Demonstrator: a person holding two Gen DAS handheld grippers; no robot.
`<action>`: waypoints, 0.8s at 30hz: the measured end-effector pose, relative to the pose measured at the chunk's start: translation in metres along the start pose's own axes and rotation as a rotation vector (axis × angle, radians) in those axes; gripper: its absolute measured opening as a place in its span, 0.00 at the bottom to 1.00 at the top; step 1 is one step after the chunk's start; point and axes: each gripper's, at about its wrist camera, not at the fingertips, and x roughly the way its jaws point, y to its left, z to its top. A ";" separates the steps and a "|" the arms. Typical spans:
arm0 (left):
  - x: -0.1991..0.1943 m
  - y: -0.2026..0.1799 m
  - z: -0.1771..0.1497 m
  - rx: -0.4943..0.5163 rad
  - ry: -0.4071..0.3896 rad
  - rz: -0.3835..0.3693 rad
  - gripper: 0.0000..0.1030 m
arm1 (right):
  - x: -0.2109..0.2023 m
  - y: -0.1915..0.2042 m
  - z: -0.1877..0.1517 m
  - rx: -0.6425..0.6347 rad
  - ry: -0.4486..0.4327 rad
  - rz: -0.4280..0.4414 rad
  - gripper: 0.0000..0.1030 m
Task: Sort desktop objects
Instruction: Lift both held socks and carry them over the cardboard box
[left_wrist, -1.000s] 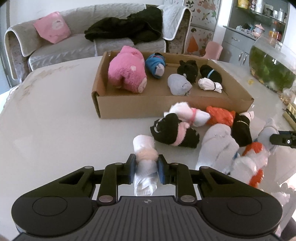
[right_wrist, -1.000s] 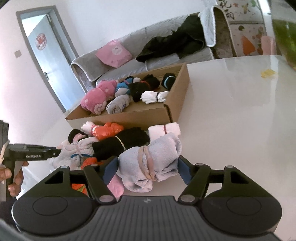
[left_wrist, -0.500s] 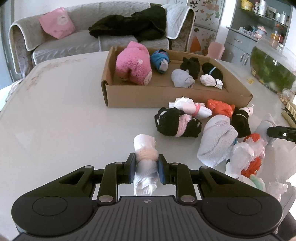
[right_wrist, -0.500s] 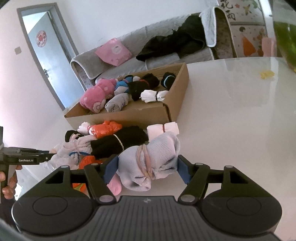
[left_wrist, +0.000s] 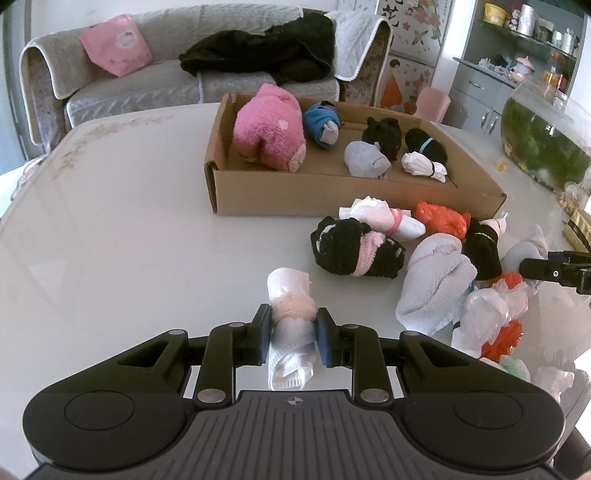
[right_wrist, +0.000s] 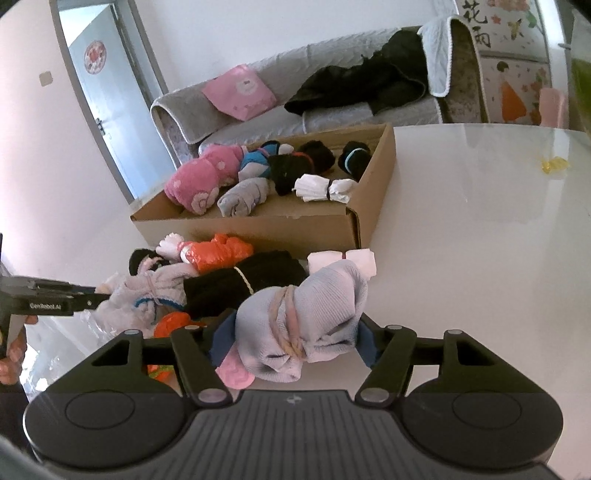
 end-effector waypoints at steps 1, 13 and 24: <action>-0.001 0.000 0.000 -0.002 -0.001 0.000 0.30 | 0.000 0.000 0.000 0.009 -0.002 0.005 0.59; -0.017 0.002 -0.005 -0.018 -0.028 -0.003 0.30 | -0.022 -0.011 0.001 0.087 -0.050 0.010 0.59; -0.049 0.006 0.017 -0.009 -0.076 -0.001 0.30 | -0.041 -0.019 0.023 0.093 -0.094 0.021 0.59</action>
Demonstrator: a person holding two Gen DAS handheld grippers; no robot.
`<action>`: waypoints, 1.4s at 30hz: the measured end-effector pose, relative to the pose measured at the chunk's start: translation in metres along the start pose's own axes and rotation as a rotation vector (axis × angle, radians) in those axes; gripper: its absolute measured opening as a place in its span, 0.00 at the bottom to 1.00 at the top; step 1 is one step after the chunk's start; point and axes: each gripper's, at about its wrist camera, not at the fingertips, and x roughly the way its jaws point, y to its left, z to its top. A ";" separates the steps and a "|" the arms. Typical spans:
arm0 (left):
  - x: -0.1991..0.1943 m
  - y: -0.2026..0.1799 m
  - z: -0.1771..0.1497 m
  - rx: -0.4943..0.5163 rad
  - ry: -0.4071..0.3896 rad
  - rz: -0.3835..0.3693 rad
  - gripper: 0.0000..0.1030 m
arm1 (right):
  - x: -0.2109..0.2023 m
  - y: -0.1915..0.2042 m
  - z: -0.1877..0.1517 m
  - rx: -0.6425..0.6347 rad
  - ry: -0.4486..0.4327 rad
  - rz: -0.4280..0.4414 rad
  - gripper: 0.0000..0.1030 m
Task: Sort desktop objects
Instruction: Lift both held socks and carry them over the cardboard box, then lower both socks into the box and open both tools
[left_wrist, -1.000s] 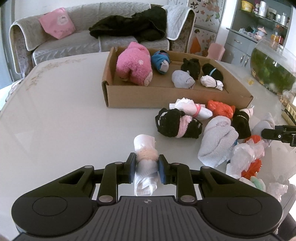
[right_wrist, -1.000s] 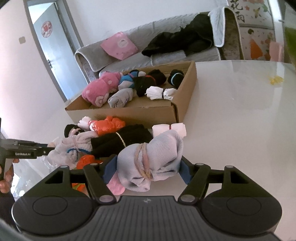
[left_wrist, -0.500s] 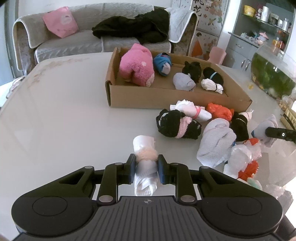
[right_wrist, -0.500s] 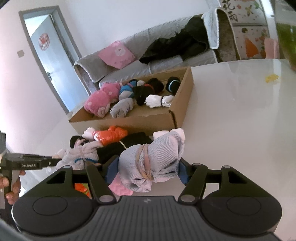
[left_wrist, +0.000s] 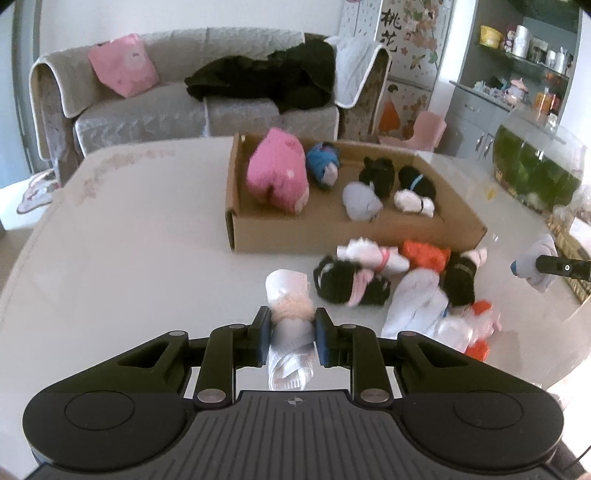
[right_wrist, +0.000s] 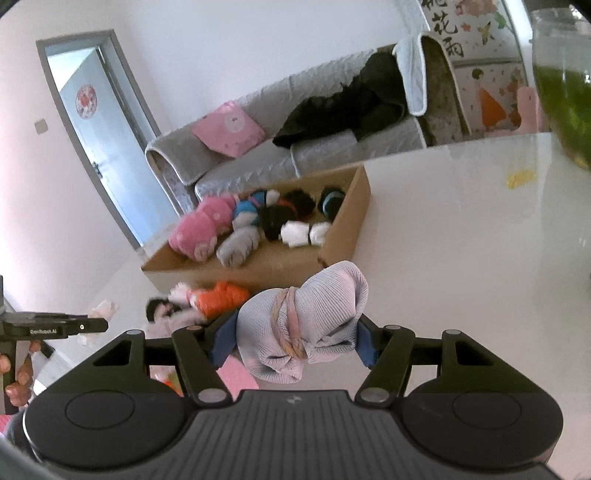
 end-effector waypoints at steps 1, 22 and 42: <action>-0.002 -0.001 0.005 0.001 -0.007 0.002 0.30 | -0.002 -0.001 0.005 0.007 -0.008 0.010 0.59; -0.022 -0.049 0.108 0.127 -0.160 -0.050 0.30 | 0.009 0.027 0.093 -0.067 -0.091 0.168 0.59; 0.053 -0.054 0.145 0.147 -0.112 -0.086 0.30 | 0.056 0.029 0.109 -0.055 -0.011 0.147 0.59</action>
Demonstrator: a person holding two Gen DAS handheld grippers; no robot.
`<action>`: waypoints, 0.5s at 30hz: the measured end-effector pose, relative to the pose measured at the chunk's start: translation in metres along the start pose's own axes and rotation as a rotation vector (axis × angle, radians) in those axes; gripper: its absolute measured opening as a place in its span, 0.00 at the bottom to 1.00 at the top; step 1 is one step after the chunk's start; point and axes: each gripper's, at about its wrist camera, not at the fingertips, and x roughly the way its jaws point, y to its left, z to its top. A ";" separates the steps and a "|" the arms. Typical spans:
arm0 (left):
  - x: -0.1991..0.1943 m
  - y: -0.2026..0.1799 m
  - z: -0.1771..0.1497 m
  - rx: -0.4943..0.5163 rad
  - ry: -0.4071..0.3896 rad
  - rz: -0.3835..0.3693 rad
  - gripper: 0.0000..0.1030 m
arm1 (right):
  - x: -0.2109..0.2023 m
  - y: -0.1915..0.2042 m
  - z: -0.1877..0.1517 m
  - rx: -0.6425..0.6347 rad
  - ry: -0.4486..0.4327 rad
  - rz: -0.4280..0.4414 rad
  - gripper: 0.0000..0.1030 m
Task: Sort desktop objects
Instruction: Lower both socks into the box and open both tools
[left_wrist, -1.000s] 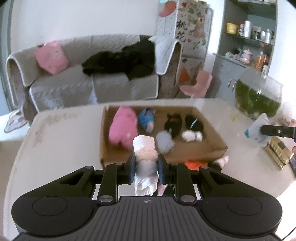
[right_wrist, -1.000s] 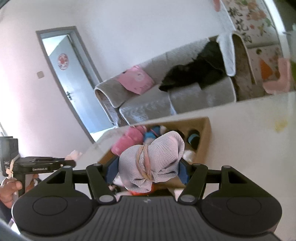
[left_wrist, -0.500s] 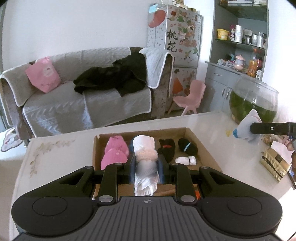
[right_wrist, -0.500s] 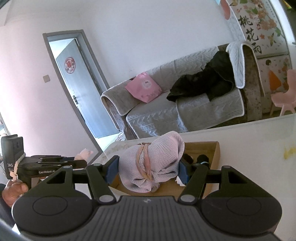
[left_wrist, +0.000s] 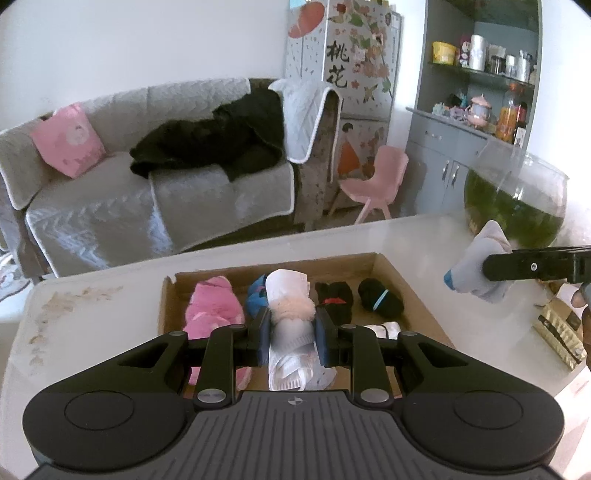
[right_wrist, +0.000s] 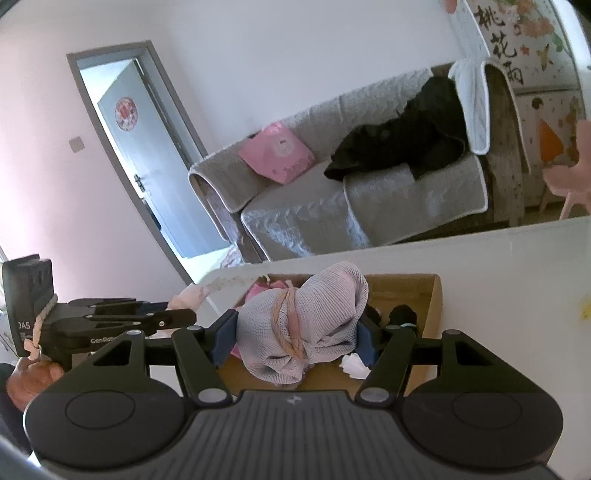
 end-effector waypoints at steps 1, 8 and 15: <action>0.005 0.001 0.000 -0.002 0.004 -0.003 0.30 | 0.004 -0.001 0.000 -0.001 0.008 -0.003 0.59; 0.035 0.012 0.001 -0.020 0.034 -0.016 0.30 | 0.028 -0.009 0.001 0.015 0.067 -0.018 0.59; 0.065 0.021 -0.004 -0.038 0.083 -0.036 0.30 | 0.049 -0.013 -0.005 0.011 0.121 -0.031 0.59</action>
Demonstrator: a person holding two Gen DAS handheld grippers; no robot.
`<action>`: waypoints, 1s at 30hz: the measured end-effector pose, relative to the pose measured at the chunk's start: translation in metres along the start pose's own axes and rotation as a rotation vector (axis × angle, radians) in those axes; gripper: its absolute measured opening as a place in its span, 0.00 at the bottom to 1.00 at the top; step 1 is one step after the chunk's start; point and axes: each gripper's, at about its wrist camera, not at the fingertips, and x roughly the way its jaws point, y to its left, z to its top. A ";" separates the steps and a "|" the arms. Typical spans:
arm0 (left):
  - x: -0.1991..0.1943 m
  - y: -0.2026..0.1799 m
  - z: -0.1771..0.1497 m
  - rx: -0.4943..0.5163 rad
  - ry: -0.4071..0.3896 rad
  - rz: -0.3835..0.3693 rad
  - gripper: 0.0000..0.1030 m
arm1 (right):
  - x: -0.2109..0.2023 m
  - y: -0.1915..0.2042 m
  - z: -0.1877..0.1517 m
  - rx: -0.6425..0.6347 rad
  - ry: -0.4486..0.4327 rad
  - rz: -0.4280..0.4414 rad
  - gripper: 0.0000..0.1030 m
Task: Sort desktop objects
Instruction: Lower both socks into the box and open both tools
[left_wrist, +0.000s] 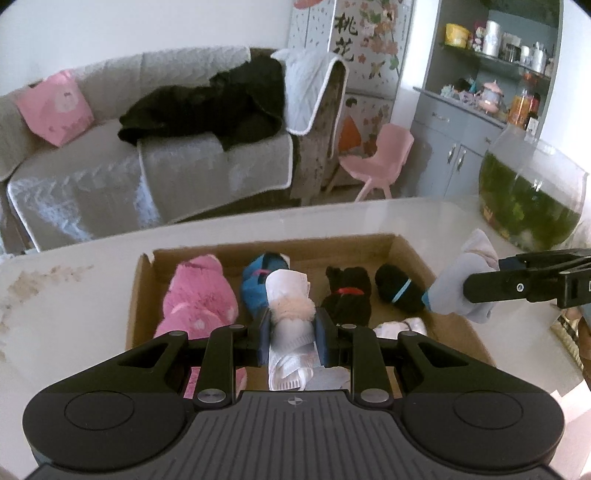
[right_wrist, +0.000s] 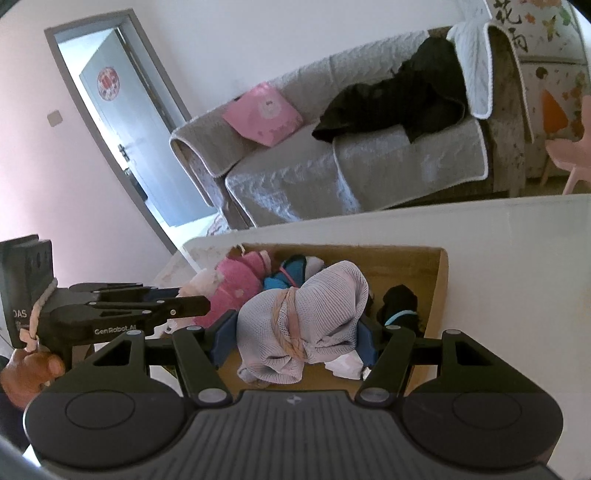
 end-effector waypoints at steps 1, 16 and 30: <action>0.004 0.001 -0.001 -0.001 0.006 -0.003 0.30 | 0.002 -0.001 0.000 0.002 0.006 -0.002 0.59; 0.036 -0.002 -0.028 0.041 0.111 -0.002 0.30 | 0.032 -0.006 -0.021 -0.026 0.159 -0.040 0.59; 0.047 0.007 -0.053 -0.009 0.173 0.026 0.51 | 0.048 0.003 -0.023 -0.104 0.186 -0.089 0.62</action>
